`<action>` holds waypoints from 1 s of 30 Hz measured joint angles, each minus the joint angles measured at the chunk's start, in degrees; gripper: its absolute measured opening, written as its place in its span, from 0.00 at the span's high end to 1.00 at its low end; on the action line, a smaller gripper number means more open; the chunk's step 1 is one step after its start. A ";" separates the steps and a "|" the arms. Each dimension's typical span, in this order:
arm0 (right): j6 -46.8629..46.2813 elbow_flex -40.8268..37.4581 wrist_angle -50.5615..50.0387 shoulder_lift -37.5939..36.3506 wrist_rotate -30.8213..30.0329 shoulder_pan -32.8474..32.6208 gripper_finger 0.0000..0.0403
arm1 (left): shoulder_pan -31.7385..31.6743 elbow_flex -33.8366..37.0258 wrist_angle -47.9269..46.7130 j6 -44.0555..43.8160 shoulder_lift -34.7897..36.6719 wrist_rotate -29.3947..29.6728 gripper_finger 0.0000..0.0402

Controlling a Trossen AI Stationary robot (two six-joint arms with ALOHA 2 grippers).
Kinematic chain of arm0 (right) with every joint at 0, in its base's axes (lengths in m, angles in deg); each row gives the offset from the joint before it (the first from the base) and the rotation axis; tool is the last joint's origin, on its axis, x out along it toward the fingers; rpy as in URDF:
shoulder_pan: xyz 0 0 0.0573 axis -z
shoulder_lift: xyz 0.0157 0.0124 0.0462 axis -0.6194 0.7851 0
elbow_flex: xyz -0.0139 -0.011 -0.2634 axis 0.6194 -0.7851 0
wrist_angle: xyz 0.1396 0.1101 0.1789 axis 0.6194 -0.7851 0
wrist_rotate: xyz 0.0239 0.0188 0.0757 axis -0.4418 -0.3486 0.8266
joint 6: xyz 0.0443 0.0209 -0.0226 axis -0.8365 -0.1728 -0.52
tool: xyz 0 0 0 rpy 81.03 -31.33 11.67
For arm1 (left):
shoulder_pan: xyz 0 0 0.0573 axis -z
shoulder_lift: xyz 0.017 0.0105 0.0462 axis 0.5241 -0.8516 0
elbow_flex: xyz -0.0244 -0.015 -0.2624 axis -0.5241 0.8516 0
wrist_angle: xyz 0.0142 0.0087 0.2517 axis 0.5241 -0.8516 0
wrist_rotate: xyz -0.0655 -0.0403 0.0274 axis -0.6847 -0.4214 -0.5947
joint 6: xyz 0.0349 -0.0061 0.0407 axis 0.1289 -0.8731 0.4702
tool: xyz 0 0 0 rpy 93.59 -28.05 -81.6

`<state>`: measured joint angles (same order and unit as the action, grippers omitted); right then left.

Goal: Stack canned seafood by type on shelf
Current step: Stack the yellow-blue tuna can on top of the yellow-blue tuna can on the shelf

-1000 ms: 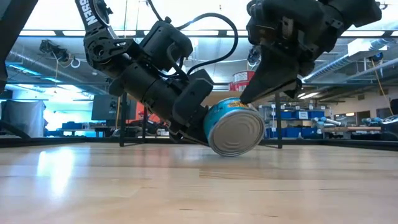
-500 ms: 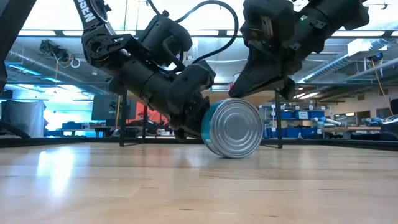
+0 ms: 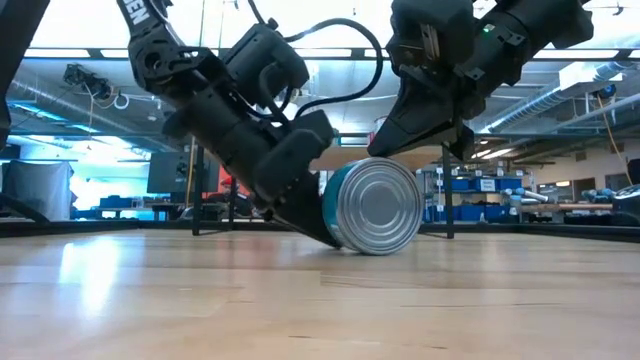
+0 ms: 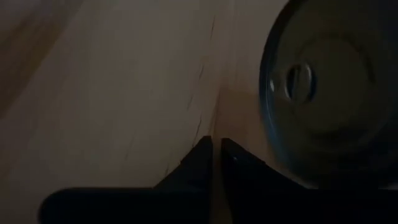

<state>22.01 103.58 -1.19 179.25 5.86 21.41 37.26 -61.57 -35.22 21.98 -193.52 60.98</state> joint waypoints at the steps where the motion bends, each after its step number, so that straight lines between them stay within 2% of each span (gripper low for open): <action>1: 0.02 0.00 0.00 0.00 0.00 0.00 0.98 | 0.00 0.00 -1.56 0.01 0.64 0.01 0.89; 7: 0.67 -0.02 -0.03 0.00 0.08 0.05 0.98 | 0.28 0.07 -9.26 -1.13 5.60 -0.03 0.78; 15: 1.39 -0.02 -0.02 0.00 0.20 0.11 0.97 | 2.51 0.07 -11.16 -5.53 15.61 -2.24 0.62; 19: 2.19 -0.04 0.00 0.00 0.22 0.11 0.97 | 4.95 0.07 -10.60 -10.75 17.37 -2.05 0.53; 30: 3.47 -0.05 0.04 0.02 0.23 0.25 0.97 | 8.79 0.09 -10.43 -13.50 15.87 8.85 0.25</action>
<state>25.47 103.53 -1.14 179.27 6.10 21.65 46.05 -61.48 -45.66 8.49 -177.64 69.83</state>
